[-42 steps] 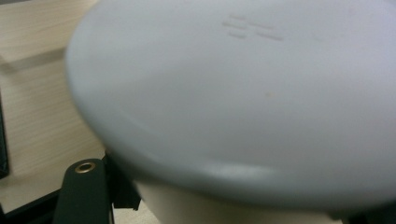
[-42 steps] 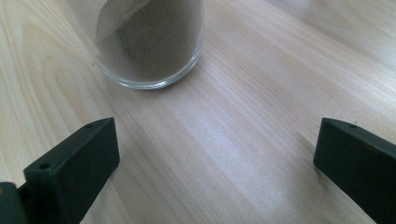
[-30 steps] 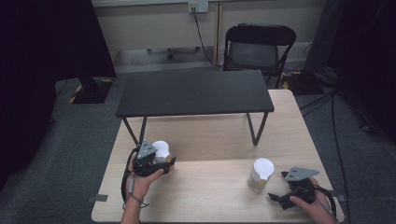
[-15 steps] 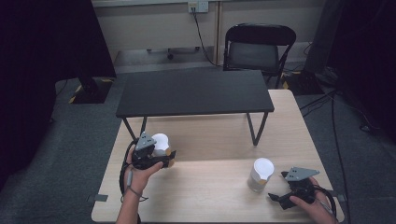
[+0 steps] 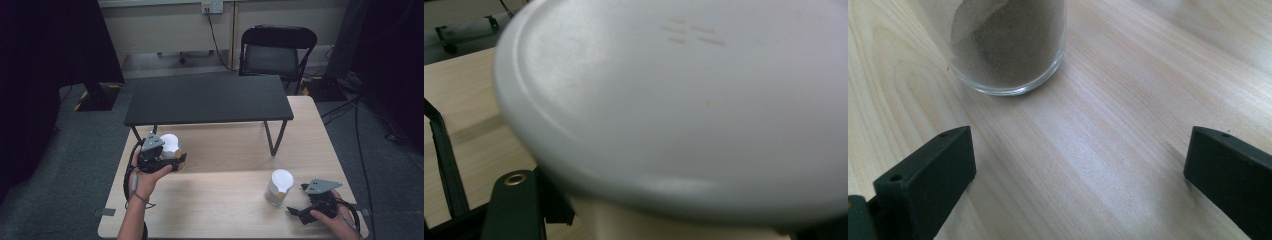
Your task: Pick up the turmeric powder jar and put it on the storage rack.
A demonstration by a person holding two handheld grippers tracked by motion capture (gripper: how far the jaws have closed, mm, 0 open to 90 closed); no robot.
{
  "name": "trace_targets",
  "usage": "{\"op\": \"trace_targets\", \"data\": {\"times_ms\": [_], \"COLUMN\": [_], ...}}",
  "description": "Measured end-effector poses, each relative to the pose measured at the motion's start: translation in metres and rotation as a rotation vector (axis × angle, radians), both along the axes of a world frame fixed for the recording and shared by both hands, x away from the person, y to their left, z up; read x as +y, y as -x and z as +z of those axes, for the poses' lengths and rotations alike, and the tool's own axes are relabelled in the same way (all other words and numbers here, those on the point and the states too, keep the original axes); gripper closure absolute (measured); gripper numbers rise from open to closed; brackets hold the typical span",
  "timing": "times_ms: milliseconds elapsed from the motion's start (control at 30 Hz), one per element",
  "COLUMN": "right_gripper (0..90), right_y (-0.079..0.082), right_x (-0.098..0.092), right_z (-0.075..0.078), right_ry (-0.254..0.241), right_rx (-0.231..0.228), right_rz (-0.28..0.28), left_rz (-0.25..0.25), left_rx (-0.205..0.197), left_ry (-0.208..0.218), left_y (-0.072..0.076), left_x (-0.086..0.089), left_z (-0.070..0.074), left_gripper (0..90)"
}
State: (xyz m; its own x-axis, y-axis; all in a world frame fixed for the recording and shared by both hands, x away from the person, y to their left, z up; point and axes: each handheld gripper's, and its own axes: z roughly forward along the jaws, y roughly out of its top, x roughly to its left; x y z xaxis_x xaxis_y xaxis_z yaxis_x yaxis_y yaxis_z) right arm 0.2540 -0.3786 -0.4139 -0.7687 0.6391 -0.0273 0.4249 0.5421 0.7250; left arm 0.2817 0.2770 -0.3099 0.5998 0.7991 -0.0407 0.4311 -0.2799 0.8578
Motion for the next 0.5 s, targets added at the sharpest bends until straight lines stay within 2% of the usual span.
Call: {"op": "trace_targets", "data": {"times_ms": [500], "right_gripper": [0.0], "right_y": [0.000], "right_x": [0.000], "right_z": [0.000], "right_ry": [0.000], "right_rx": [0.000], "right_rz": [0.000], "left_rz": [-0.007], "left_rx": [-0.016], "left_ry": [-0.001], "left_y": [-0.007], "left_x": [-0.005], "left_z": [0.029], "left_gripper": [30.7]}}
